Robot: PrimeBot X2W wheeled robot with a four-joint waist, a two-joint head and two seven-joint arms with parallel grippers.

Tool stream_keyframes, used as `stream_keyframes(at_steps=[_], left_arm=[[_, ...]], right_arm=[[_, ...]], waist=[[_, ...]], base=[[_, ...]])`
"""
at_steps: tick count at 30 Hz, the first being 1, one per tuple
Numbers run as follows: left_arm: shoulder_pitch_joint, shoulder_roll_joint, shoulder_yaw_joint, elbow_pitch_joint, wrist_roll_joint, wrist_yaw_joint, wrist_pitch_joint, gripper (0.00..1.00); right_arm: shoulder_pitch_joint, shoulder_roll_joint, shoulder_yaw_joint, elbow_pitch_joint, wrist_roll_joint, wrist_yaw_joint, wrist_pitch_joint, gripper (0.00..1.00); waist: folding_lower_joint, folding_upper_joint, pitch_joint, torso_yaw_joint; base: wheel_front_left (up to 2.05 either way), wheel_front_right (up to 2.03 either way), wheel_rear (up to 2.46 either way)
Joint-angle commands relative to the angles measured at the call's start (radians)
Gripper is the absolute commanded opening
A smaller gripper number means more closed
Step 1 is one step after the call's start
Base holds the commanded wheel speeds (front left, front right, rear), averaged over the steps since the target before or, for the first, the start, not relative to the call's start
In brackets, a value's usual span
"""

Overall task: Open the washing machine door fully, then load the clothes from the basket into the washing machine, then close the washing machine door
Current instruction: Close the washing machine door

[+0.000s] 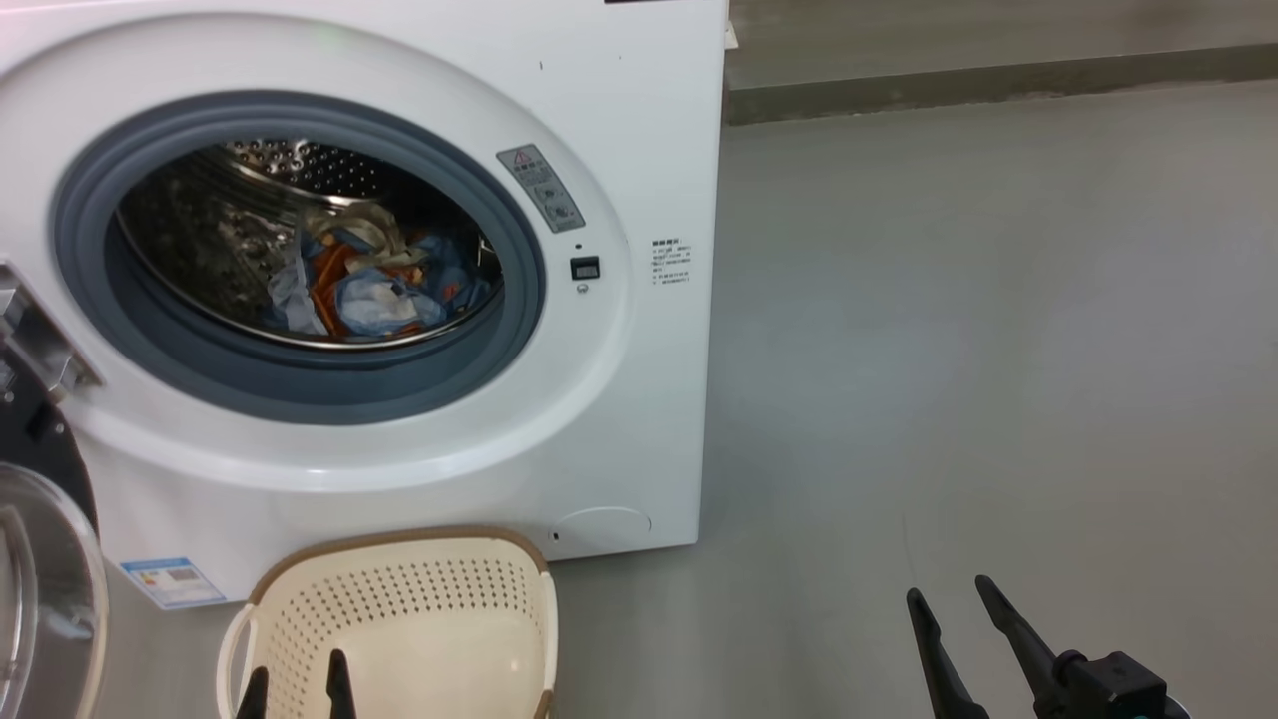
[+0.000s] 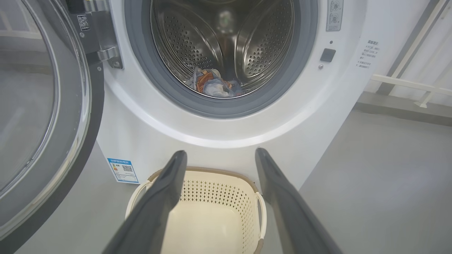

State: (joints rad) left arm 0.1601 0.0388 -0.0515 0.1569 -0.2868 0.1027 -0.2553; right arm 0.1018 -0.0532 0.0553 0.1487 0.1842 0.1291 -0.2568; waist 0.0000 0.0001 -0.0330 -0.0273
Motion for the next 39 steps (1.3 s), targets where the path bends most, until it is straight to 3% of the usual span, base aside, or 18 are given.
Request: stream_keyframes(at_steps=[1, 15, 27, 39], left_arm=[[-0.032, 0.011, 0.034, -0.026, 0.007, 0.007, -0.006, 1.0], [-0.036, 0.011, 0.03, -0.028, 0.005, 0.008, -0.006, 1.0], [-0.038, 0.011, 0.018, -0.035, 0.004, 0.006, -0.006, 1.0], [-0.042, 0.011, 0.034, -0.056, 0.018, 0.007, -0.006, 1.0]], right_arm=[[-0.015, -0.002, 0.025, -0.026, -0.006, 0.002, -0.005, 1.0], [-0.018, 0.001, 0.025, -0.029, -0.004, 0.002, -0.005, 1.0], [-0.019, 0.002, 0.024, -0.03, -0.007, 0.002, -0.005, 1.0], [-0.047, -0.004, 0.048, -0.03, -0.013, 0.002, -0.005, 1.0]], waist=[[0.0, -0.0001, 0.001, 0.001], [0.0, -0.0001, 0.015, 0.008], [0.0, -0.0001, 0.021, 0.024], [0.0, -0.0001, 0.02, 0.167]], base=[[-1.53, 1.53, 0.0], [-1.73, 1.73, 0.0], [-0.31, 0.31, 0.0], [0.0, 0.0, 0.0]])
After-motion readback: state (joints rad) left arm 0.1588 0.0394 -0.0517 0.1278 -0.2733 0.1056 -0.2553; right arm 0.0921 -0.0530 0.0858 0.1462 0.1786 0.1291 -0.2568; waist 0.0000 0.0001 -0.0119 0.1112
